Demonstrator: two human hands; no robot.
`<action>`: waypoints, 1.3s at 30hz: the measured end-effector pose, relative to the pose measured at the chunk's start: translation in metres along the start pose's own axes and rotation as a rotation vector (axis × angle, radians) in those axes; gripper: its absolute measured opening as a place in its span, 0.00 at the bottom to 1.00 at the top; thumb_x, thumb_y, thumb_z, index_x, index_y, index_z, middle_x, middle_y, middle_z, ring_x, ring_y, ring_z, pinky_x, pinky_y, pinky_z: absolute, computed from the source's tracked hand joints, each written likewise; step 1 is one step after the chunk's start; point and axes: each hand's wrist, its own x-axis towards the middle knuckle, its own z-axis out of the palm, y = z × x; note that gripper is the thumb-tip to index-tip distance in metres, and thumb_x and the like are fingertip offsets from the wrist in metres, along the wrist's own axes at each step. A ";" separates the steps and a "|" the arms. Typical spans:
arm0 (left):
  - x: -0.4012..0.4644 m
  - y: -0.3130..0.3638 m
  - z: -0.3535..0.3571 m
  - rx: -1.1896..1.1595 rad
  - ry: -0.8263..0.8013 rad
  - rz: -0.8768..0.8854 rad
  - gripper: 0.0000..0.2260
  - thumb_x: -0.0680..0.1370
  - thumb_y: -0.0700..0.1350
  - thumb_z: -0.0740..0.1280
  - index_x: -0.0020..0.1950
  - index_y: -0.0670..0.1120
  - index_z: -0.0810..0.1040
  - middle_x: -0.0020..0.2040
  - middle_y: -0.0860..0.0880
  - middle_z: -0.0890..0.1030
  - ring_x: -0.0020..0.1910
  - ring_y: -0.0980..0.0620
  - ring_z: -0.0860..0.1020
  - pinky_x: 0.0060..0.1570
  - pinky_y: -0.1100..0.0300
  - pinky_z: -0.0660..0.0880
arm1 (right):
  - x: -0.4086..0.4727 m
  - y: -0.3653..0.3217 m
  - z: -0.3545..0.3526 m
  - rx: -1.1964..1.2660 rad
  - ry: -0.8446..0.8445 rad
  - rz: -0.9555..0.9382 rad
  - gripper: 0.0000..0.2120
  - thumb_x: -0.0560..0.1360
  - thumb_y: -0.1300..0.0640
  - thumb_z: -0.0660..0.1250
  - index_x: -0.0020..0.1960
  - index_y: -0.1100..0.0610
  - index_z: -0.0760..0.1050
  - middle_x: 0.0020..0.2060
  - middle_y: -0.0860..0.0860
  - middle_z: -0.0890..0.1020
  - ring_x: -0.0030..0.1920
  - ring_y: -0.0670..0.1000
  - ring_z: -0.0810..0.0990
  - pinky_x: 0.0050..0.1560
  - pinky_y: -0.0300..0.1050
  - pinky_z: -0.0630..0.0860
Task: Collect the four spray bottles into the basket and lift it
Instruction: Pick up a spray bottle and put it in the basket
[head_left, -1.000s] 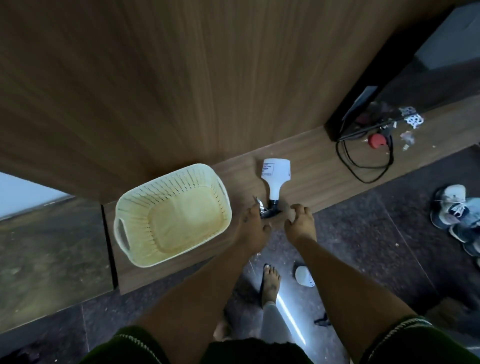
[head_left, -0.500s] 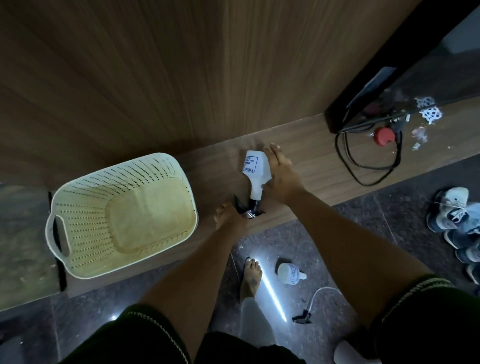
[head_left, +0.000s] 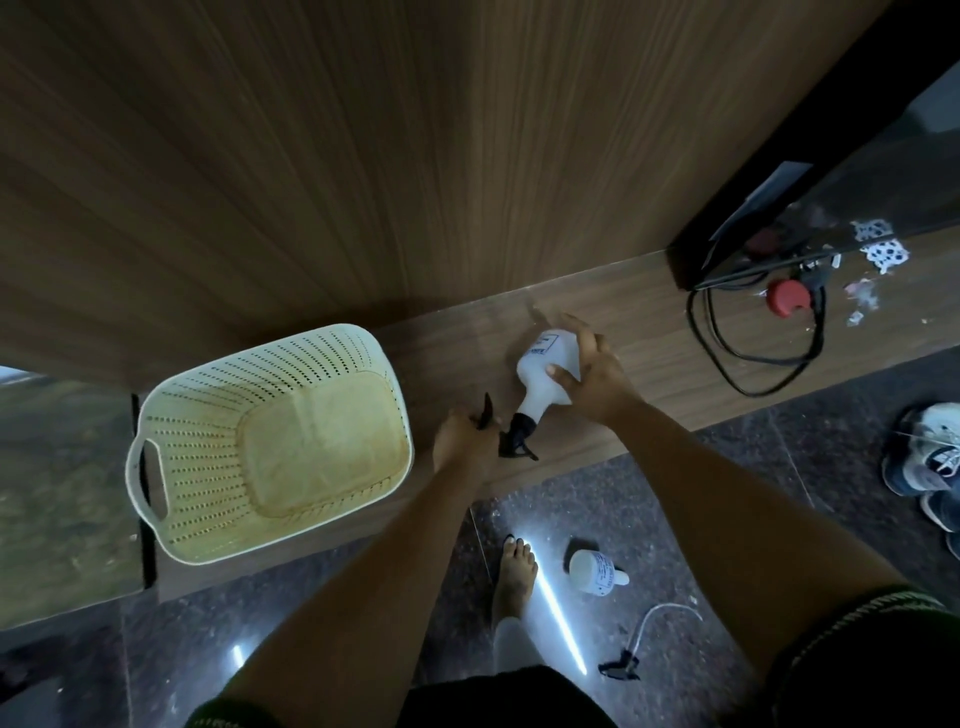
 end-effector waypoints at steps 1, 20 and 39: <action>-0.004 0.004 -0.004 -0.065 0.002 0.029 0.16 0.77 0.50 0.66 0.59 0.41 0.75 0.55 0.41 0.81 0.52 0.42 0.79 0.41 0.56 0.71 | 0.000 0.001 -0.001 -0.014 -0.002 0.022 0.29 0.76 0.48 0.65 0.74 0.46 0.58 0.67 0.62 0.67 0.64 0.62 0.69 0.61 0.57 0.71; -0.043 0.014 -0.085 -0.151 -0.180 0.537 0.38 0.66 0.57 0.77 0.71 0.52 0.64 0.65 0.52 0.68 0.64 0.49 0.70 0.62 0.50 0.72 | -0.054 -0.106 0.014 0.581 -0.153 0.354 0.18 0.80 0.51 0.56 0.63 0.61 0.73 0.57 0.61 0.80 0.55 0.61 0.79 0.54 0.54 0.78; -0.044 -0.050 -0.204 -0.412 0.411 0.363 0.26 0.72 0.61 0.64 0.66 0.51 0.67 0.57 0.49 0.65 0.63 0.46 0.66 0.64 0.51 0.65 | -0.092 -0.221 0.133 0.451 -0.180 -0.092 0.40 0.67 0.54 0.76 0.73 0.42 0.60 0.64 0.51 0.67 0.60 0.50 0.74 0.56 0.45 0.78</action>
